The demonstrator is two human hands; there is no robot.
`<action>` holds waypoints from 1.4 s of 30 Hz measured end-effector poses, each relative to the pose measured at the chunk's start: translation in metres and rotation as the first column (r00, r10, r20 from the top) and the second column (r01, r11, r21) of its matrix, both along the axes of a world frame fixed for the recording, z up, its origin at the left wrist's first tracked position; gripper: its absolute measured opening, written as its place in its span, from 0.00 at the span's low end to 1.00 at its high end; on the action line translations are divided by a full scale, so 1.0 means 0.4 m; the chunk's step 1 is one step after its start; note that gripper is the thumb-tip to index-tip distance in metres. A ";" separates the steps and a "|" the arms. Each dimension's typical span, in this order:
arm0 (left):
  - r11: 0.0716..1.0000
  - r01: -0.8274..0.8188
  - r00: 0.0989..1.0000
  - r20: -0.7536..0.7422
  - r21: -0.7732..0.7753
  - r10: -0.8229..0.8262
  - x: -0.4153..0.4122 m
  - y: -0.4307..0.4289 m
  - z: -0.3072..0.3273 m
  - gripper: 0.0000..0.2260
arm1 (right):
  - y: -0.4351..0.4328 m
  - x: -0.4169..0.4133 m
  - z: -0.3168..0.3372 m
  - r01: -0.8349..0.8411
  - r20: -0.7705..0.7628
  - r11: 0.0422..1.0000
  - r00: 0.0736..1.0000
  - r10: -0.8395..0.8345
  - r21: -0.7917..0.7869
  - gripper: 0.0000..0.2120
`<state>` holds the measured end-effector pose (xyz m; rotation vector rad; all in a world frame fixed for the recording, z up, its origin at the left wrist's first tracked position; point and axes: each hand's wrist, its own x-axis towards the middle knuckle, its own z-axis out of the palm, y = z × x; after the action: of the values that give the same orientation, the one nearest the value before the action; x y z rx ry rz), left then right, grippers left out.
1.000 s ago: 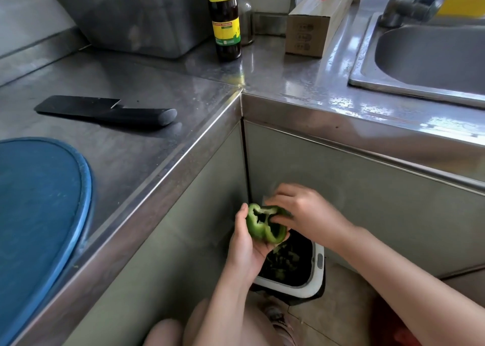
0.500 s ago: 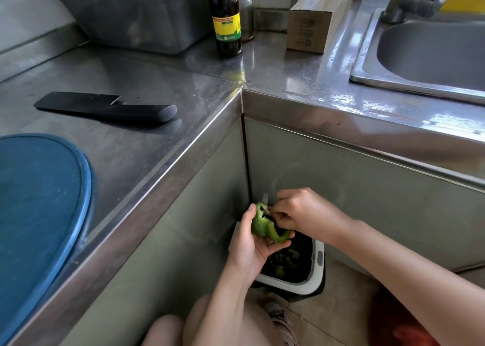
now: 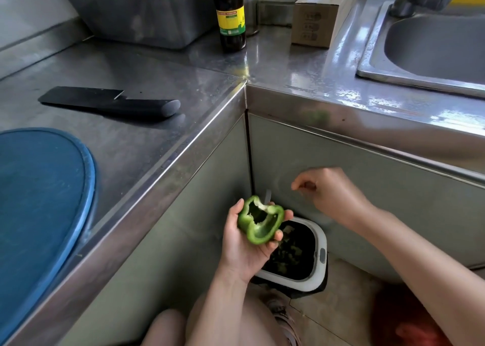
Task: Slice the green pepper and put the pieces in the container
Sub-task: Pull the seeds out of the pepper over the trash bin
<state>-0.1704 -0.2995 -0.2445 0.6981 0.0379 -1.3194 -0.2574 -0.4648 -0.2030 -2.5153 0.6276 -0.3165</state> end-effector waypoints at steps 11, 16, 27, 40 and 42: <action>0.995 0.016 0.984 0.176 0.095 -0.033 -0.008 -0.024 -0.026 0.22 | 0.037 0.006 0.035 -0.175 -0.200 0.983 0.966 0.163 -0.046 0.21; 0.991 0.022 0.954 0.293 0.130 -0.060 -0.013 -0.023 -0.036 0.21 | 0.038 0.029 0.011 -0.271 -0.313 0.959 0.921 0.233 -0.083 0.13; 0.985 0.053 0.922 0.371 0.165 -0.111 -0.024 -0.026 -0.055 0.21 | 0.104 0.030 -0.018 -0.261 -0.492 0.899 0.868 0.060 -0.351 0.10; 0.969 -0.057 0.969 0.246 0.239 -0.003 0.001 -0.030 -0.058 0.20 | 0.042 -0.011 -0.050 -0.099 -0.063 0.993 0.993 0.103 0.058 0.18; 0.973 -0.068 0.987 0.160 0.220 0.033 0.002 -0.029 -0.052 0.20 | 0.008 -0.027 -0.056 -0.067 0.035 0.997 0.997 0.068 -0.034 0.13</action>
<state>-0.1694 -0.3109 -0.2653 0.9855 0.0793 -1.2190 -0.2683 -0.4617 -0.2255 -2.5502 0.5265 -0.3490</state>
